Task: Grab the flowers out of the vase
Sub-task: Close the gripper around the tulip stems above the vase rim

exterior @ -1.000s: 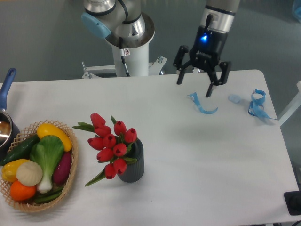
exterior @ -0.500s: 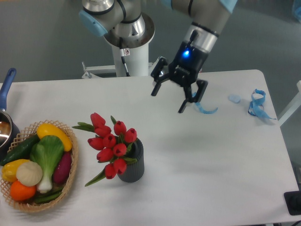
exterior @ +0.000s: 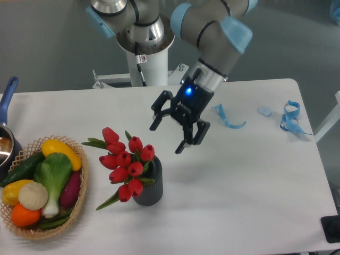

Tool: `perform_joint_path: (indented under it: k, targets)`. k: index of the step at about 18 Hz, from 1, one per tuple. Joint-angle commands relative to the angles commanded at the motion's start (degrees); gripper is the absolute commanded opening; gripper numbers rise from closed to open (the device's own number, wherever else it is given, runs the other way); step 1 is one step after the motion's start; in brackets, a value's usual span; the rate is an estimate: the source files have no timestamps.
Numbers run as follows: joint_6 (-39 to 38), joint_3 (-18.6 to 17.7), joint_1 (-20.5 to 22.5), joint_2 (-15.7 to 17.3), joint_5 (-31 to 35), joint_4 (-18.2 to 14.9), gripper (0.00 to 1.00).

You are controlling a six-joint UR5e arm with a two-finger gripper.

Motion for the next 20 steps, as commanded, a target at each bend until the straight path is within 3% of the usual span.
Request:
perform_joint_path:
  k: [9,17,18,19,20]
  targets:
    - [-0.8,1.05,-3.26,-4.13,0.0,3.25,1.0]
    - [-4.93,2.03,-5.55,-4.75,-0.09,3.34,1.0]
    - [-4.93,2.03,-5.63,-4.75,-0.17,3.43,0.92]
    - [-4.93,2.03,-5.63,-4.75,-0.35,3.43,0.72]
    - [-5.02,2.03,-5.63,-4.75,-0.96,3.43,0.58]
